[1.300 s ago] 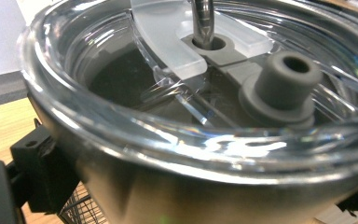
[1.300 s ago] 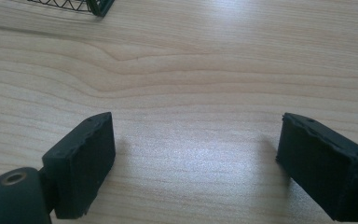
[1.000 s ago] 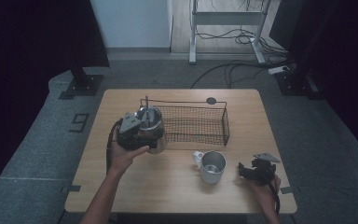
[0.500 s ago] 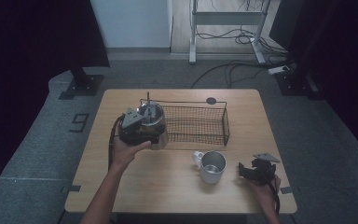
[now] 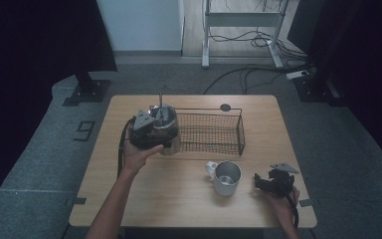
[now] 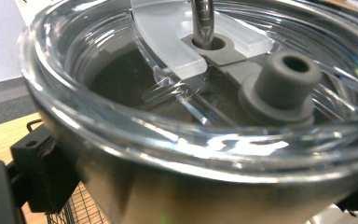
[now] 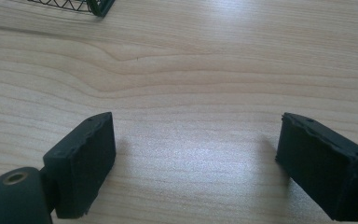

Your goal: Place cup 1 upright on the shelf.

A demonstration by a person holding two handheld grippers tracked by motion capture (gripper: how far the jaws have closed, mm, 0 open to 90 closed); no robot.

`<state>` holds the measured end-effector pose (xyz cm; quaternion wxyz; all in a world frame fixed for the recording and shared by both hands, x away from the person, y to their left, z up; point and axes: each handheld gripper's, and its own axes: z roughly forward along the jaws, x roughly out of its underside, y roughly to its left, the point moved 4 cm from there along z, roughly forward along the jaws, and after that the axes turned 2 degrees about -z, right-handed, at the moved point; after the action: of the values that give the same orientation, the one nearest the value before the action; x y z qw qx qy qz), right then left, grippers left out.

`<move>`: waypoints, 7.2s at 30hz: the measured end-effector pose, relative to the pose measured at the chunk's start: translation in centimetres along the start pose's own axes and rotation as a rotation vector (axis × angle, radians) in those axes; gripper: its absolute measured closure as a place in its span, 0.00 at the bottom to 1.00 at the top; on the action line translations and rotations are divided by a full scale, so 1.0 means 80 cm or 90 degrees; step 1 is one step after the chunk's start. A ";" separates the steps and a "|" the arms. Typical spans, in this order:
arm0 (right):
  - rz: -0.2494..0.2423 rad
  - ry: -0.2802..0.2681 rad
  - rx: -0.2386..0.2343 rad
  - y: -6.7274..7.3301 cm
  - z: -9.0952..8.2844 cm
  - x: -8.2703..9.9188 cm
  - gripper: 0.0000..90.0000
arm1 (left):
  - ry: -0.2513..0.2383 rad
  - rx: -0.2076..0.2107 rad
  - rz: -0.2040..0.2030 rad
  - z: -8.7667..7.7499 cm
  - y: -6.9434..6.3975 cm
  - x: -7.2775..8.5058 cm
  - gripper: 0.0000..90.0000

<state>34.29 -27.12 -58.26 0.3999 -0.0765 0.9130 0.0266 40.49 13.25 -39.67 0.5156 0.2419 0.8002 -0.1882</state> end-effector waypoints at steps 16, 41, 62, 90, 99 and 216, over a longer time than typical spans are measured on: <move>0.000 -0.001 0.001 0.000 0.000 0.000 0.13 | -0.003 0.001 0.005 0.013 0.001 -0.015 0.05; -0.001 -0.002 0.001 0.000 0.000 0.000 0.13 | 0.004 -0.015 0.003 0.029 0.015 -0.033 0.05; -0.002 -0.003 0.000 0.000 0.000 0.000 0.13 | 0.019 -0.033 -0.004 0.057 0.025 -0.038 0.05; -0.004 -0.004 0.000 0.000 0.000 0.000 0.14 | 0.043 -0.047 -0.008 0.092 0.039 -0.024 0.05; -0.003 -0.004 0.000 0.000 0.000 0.000 0.14 | 0.046 -0.056 -0.014 0.102 0.044 -0.019 0.05; -0.003 -0.005 0.000 0.000 0.000 0.000 0.14 | 0.076 -0.049 -0.064 0.118 0.064 0.054 0.01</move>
<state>34.27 -27.11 -58.26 0.4034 -0.0788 0.9113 0.0258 48.89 13.01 -47.65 0.4660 0.1922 0.8471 -0.1684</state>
